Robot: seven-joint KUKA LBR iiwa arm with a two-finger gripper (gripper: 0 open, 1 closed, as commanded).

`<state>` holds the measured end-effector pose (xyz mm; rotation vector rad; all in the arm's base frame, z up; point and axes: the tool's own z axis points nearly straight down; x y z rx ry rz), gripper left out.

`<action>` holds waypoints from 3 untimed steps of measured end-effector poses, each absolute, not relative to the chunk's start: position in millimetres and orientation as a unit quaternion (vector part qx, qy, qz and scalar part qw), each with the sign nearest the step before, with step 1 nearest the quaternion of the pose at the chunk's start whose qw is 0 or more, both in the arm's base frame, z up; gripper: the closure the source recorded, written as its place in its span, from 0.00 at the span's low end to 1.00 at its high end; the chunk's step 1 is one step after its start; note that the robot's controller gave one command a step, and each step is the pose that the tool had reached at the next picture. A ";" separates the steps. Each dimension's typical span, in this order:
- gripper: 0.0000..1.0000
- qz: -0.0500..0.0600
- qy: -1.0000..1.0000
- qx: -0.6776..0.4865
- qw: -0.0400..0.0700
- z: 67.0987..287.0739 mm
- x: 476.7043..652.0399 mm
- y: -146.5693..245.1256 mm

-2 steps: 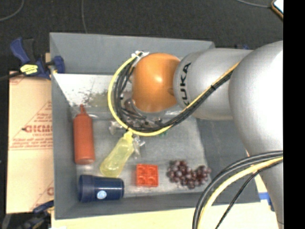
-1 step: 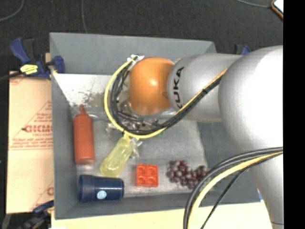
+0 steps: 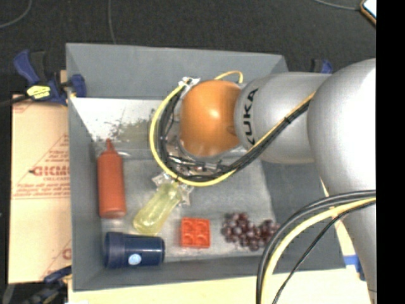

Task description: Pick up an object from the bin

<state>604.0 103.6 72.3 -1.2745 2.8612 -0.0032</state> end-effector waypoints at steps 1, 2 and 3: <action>1.00 -0.001 0.914 -0.406 0.005 72.6 604.0 103.7; 1.00 0.000 0.914 -0.405 0.002 106.8 601.7 103.3; 1.00 0.000 0.914 -0.406 0.004 143.4 603.4 103.7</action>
Offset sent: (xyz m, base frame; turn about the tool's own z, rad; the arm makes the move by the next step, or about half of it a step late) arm 0.0000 0.0001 0.0706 0.0007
